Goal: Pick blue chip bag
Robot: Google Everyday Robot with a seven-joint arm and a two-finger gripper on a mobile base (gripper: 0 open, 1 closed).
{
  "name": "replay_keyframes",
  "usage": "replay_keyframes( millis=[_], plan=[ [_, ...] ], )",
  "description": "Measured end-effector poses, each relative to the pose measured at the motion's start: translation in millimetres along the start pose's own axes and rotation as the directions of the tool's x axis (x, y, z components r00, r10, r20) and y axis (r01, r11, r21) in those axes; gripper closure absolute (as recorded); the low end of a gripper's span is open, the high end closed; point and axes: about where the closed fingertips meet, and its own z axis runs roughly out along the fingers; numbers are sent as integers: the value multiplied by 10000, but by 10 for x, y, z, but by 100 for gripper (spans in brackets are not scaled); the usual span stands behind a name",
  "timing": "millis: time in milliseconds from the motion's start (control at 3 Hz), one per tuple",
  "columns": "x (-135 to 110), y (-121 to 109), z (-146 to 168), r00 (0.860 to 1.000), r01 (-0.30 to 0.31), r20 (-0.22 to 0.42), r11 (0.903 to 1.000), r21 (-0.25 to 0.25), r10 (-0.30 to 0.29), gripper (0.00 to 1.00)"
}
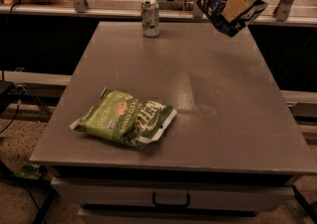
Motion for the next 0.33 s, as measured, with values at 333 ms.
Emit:
replay_keyframes(
  millis=[333],
  plan=[
    [-8, 3, -14, 10000, 38, 18, 10000, 12, -38, 100]
  ],
)
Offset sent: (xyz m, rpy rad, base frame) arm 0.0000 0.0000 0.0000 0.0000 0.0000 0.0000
